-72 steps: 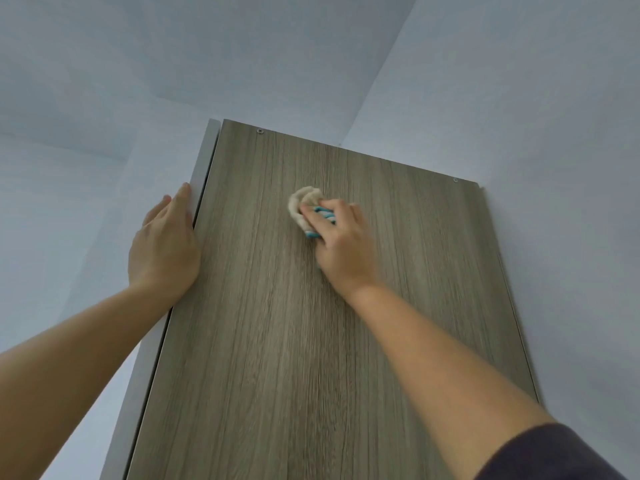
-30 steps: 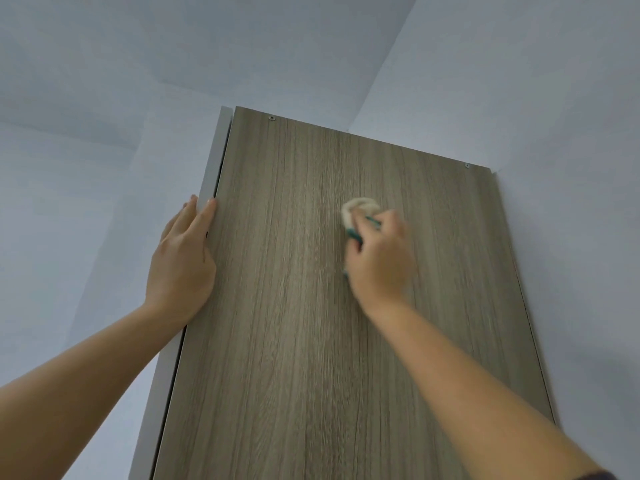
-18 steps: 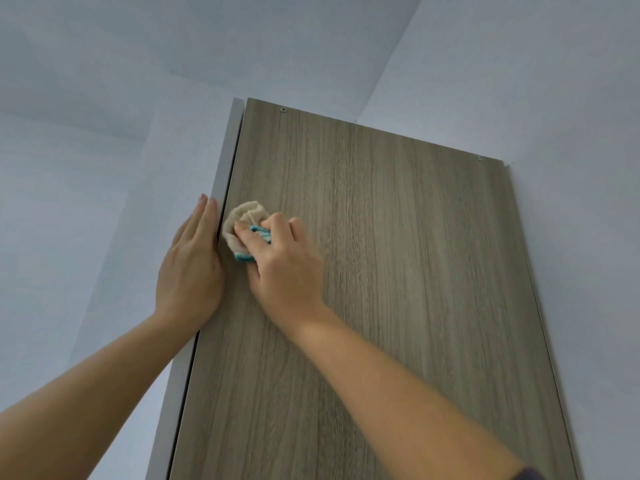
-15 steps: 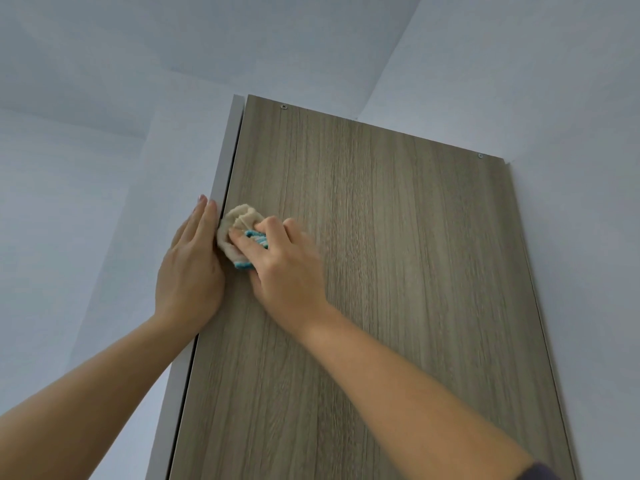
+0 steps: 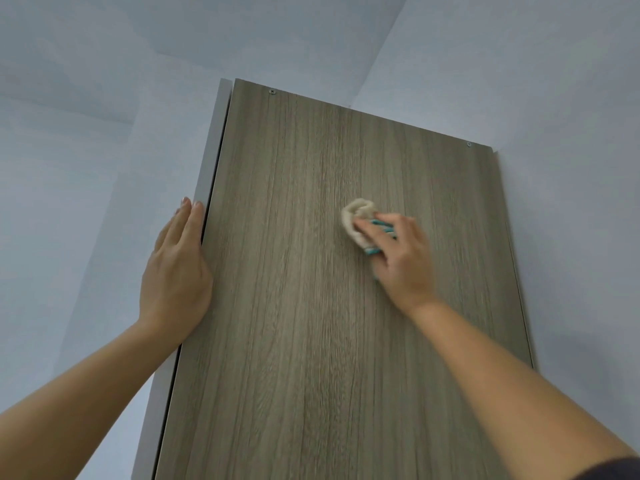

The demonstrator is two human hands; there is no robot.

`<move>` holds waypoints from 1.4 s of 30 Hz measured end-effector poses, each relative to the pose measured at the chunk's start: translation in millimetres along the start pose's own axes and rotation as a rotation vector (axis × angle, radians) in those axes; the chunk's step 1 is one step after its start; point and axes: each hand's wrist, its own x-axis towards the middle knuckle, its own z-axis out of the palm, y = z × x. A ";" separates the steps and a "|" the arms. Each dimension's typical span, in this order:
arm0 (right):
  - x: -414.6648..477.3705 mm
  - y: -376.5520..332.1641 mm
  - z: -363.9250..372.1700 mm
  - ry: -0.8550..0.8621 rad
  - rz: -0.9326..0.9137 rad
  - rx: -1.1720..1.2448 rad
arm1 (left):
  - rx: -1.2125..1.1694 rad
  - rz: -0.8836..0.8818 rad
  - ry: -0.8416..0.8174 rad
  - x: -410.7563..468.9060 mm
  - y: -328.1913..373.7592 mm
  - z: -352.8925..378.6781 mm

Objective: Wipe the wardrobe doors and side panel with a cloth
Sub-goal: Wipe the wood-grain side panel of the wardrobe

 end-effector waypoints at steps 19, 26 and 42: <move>-55.4 109.7 -52.2 -0.176 0.893 -0.395 | -0.115 -0.004 -0.037 -8.8 -3.2 -1.6; -51.8 87.5 -57.5 -0.071 0.938 -0.258 | -0.212 -0.013 -0.042 -9.8 -3.1 -2.8; 5.1 -182.9 19.3 -0.069 0.218 0.256 | -0.279 -0.017 -0.061 -30.7 -13.0 -7.6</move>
